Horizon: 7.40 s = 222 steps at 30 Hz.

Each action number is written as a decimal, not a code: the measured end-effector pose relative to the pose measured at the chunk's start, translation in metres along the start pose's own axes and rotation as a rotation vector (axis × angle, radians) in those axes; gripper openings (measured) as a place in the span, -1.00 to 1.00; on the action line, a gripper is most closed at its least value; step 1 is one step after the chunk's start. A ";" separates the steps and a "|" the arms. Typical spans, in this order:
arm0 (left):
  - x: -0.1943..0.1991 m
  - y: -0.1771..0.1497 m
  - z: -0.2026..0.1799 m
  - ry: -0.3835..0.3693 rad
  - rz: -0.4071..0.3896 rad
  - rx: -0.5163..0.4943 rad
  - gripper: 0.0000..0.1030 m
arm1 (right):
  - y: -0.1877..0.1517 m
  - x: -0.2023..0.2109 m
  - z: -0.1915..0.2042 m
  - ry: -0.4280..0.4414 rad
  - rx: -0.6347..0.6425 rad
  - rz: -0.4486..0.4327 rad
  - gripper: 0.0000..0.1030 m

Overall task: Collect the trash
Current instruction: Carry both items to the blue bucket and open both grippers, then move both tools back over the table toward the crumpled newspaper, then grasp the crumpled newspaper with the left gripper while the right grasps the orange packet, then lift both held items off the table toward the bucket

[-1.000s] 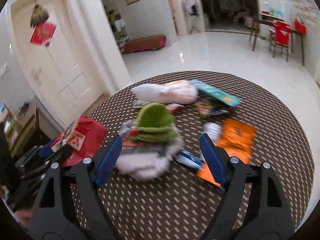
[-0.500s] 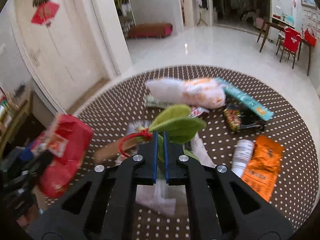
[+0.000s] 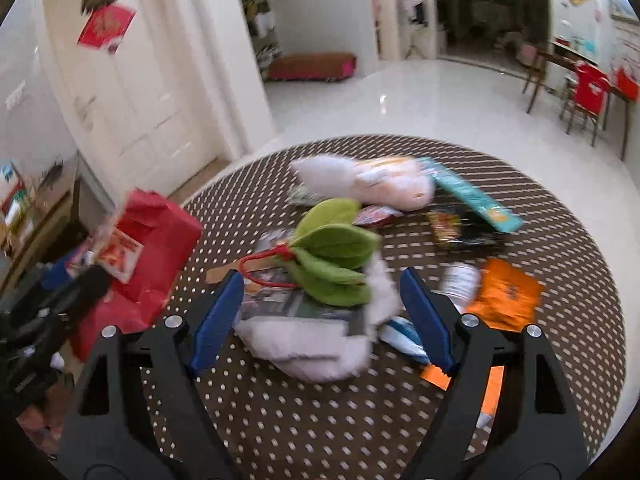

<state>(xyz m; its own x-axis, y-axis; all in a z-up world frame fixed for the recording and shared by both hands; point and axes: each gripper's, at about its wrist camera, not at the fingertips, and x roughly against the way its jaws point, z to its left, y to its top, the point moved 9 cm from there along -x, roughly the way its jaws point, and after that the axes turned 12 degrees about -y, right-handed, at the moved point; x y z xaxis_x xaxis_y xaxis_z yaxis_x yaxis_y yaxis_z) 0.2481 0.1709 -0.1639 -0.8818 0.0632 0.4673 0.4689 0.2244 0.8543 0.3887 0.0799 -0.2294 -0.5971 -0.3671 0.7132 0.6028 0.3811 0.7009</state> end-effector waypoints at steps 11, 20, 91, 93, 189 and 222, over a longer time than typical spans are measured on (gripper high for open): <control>0.004 0.002 0.019 0.034 0.004 0.021 -0.03 | 0.002 -0.039 0.010 -0.009 0.055 0.073 -0.72; 0.003 0.019 -0.033 -0.055 -0.033 -0.028 -0.03 | 0.013 0.061 -0.050 -0.007 -0.081 -0.129 -0.72; -0.160 -0.197 -0.498 -0.614 0.493 -0.424 0.83 | -0.357 0.238 -0.445 -0.525 -1.054 -0.099 0.88; -0.143 -0.182 -0.496 -0.635 0.460 -0.421 0.83 | -0.351 0.245 -0.440 -0.529 -1.045 -0.115 0.88; -0.040 0.004 -0.058 -0.376 0.058 -0.039 -0.60 | -0.048 0.049 -0.154 -0.288 -0.417 -0.068 0.06; -0.028 0.015 -0.284 -0.757 0.067 -0.124 -0.77 | -0.119 0.223 -0.282 -0.426 -0.625 -0.267 0.07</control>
<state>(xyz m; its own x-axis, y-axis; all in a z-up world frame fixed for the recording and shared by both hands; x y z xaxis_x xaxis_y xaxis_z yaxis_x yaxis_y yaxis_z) 0.2939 -0.1040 -0.0999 -0.6247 0.7313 0.2738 0.4852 0.0888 0.8699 0.3327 -0.2871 -0.1519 -0.8377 0.0245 0.5455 0.5205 -0.2664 0.8112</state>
